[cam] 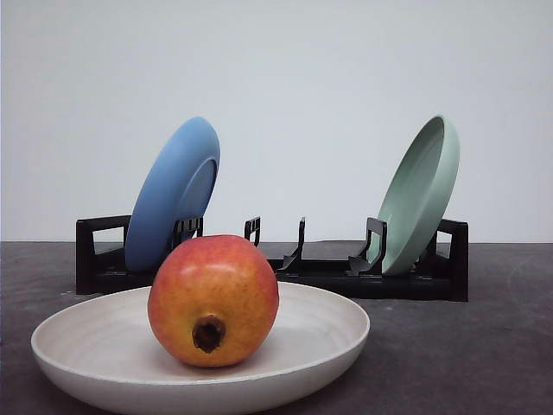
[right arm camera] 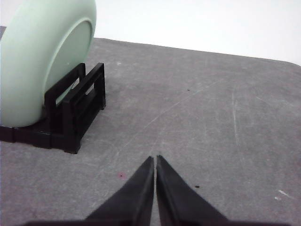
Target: Place pomegranate in white plate
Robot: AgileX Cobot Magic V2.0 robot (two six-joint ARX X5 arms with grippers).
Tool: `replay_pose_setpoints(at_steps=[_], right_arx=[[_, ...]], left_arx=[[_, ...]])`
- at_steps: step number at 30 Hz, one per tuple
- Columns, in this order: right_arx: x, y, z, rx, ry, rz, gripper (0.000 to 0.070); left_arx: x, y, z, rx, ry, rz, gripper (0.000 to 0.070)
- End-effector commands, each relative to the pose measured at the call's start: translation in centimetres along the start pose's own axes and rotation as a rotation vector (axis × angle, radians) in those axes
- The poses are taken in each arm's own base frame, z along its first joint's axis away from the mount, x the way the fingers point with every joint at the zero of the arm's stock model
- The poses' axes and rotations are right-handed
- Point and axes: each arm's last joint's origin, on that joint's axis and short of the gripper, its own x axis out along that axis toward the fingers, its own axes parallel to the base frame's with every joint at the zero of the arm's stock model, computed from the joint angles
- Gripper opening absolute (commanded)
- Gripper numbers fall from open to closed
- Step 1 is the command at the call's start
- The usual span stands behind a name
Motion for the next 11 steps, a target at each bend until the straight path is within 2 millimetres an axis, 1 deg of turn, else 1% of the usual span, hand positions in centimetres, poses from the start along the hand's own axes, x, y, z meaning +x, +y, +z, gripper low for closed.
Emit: replay_pose_setpoints(at_steps=[1, 11], right_arx=[[0.03, -0.01, -0.06, 0.018, -0.005, -0.004, 0.0], [0.03, -0.02, 0.02, 0.018, -0.012, -0.004, 0.0]], left_arx=[[0.06, 0.06, -0.26, -0.004, 0.013, 0.001, 0.0011], [0.06, 0.06, -0.26, -0.004, 0.013, 0.001, 0.0011]])
